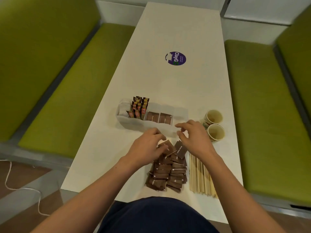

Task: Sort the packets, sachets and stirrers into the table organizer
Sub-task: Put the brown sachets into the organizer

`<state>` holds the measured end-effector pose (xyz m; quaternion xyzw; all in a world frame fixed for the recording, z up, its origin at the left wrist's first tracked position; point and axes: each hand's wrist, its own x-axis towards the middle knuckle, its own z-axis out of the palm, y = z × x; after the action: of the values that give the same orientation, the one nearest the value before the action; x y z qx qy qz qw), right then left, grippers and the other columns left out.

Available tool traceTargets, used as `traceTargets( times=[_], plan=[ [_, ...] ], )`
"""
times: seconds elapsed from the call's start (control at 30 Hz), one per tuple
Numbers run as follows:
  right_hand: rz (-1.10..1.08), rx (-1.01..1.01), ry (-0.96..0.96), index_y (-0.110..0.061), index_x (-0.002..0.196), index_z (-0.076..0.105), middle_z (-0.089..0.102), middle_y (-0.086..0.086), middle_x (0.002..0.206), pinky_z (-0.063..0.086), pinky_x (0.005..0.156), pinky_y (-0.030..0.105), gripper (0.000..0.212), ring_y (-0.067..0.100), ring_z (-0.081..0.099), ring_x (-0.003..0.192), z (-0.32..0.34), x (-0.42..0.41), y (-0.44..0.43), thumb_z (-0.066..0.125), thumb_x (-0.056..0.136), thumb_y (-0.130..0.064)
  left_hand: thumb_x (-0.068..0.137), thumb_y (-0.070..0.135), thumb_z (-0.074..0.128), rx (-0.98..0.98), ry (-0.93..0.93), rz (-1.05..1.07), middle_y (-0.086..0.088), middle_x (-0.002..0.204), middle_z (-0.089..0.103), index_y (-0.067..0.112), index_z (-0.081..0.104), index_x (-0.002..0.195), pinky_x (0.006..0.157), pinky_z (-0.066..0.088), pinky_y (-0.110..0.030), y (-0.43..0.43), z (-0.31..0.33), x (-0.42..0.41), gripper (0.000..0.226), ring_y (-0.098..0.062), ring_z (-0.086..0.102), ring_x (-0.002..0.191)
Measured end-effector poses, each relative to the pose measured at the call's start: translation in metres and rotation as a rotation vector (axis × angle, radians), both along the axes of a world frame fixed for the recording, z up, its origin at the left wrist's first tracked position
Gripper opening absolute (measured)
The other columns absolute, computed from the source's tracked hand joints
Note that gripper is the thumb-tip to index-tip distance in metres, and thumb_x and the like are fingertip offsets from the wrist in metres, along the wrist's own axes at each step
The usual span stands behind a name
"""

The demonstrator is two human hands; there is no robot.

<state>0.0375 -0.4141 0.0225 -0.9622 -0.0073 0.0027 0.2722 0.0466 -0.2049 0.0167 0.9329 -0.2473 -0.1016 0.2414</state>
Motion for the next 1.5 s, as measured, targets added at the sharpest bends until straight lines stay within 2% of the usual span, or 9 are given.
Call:
traceTargets(
  times=[0.17, 0.37, 0.57, 0.8, 0.97, 1.07, 1.2, 1.3, 1.5],
  plan=[
    [0.014, -0.030, 0.042, -0.027, 0.137, 0.060, 0.066, -0.010, 0.122, 0.042, 0.092, 0.028, 0.040, 0.014, 0.051, 0.111, -0.006, -0.040, -0.001, 0.061, 0.098, -0.032, 0.088, 0.054, 0.064, 0.091, 0.089, -0.073, 0.008, 0.101, 0.054, 0.041, 0.064, 0.116, 0.076, 0.052, -0.033, -0.017, -0.005, -0.012, 0.031, -0.011, 0.055, 0.097],
    [0.099, -0.136, 0.243, -0.029, 0.142, 0.056, 0.057, -0.009, 0.143, 0.045, 0.103, 0.036, 0.051, 0.020, 0.050, 0.124, -0.017, -0.055, 0.003, 0.064, 0.094, -0.046, 0.091, 0.039, 0.064, 0.119, 0.085, -0.100, 0.005, 0.095, 0.058, 0.042, 0.066, 0.117, 0.070, 0.046, -0.030, -0.015, -0.006, -0.010, 0.026, -0.016, 0.058, 0.092],
    [0.070, -0.151, 0.167, -0.023, 0.112, 0.077, 0.071, -0.007, 0.121, 0.050, 0.089, 0.035, 0.022, 0.020, 0.060, 0.108, -0.017, -0.052, 0.000, 0.060, 0.099, -0.030, 0.096, 0.028, 0.054, 0.187, 0.000, -0.067, -0.001, 0.103, 0.070, 0.024, 0.070, 0.116, 0.072, 0.050, -0.034, -0.014, -0.002, -0.003, 0.026, -0.023, 0.064, 0.097],
    [-0.020, -0.119, -0.238, -0.017, 0.107, 0.073, 0.070, -0.005, 0.107, 0.054, 0.077, 0.037, 0.012, 0.022, 0.057, 0.095, -0.013, -0.056, -0.004, 0.064, 0.099, -0.019, 0.102, 0.025, 0.051, 0.026, -0.280, 0.045, 0.002, 0.107, 0.071, 0.021, 0.065, 0.122, 0.069, 0.056, -0.041, 0.002, 0.047, 0.024, 0.025, -0.022, 0.067, 0.090],
    [-0.104, 0.030, -0.338, -0.015, 0.109, 0.068, 0.067, -0.006, 0.104, 0.049, 0.079, 0.029, 0.012, 0.017, 0.057, 0.095, 0.001, -0.048, 0.005, 0.061, 0.101, -0.018, 0.102, 0.028, 0.046, 0.186, -0.356, 0.159, 0.004, 0.095, 0.069, 0.029, 0.065, 0.116, 0.064, 0.047, -0.036, 0.017, 0.066, 0.080, 0.024, -0.021, 0.059, 0.099],
    [-0.156, 0.167, -0.374, -0.015, 0.110, 0.068, 0.065, -0.008, 0.102, 0.043, 0.083, 0.022, 0.011, 0.012, 0.055, 0.095, 0.010, -0.042, 0.008, 0.061, 0.101, -0.015, 0.101, 0.026, 0.046, 0.229, -0.324, 0.142, 0.000, 0.090, 0.067, 0.027, 0.068, 0.113, 0.061, 0.039, -0.033, 0.016, 0.055, 0.102, 0.025, -0.022, 0.056, 0.098],
    [-0.217, 0.206, -0.389, -0.016, 0.109, 0.069, 0.067, -0.007, 0.102, 0.043, 0.084, 0.025, 0.011, 0.014, 0.055, 0.097, 0.020, -0.032, 0.008, 0.061, 0.102, -0.016, 0.099, 0.027, 0.047, 0.281, -0.329, 0.087, -0.003, 0.090, 0.068, 0.024, 0.074, 0.106, 0.061, 0.041, -0.032, 0.008, 0.043, 0.117, 0.028, -0.025, 0.058, 0.094],
    [-0.231, 0.199, -0.386, -0.016, 0.109, 0.069, 0.065, -0.005, 0.104, 0.042, 0.084, 0.026, 0.012, 0.012, 0.052, 0.097, 0.023, -0.021, 0.006, 0.060, 0.102, -0.017, 0.094, 0.025, 0.056, 0.371, -0.428, -0.034, -0.003, 0.090, 0.067, 0.017, 0.079, 0.092, 0.066, 0.044, -0.037, 0.002, 0.037, 0.121, 0.025, -0.027, 0.053, 0.093],
    [-0.247, 0.158, -0.227, -0.018, 0.112, 0.072, 0.050, -0.009, 0.105, 0.032, 0.082, 0.020, 0.019, 0.010, 0.042, 0.103, 0.031, 0.018, 0.012, 0.056, 0.104, -0.025, 0.062, 0.009, 0.078, 0.563, -0.474, -0.144, -0.001, 0.072, 0.049, 0.019, 0.072, 0.058, 0.056, 0.027, -0.033, 0.002, 0.019, 0.126, 0.013, -0.027, 0.044, 0.075]
  ],
)
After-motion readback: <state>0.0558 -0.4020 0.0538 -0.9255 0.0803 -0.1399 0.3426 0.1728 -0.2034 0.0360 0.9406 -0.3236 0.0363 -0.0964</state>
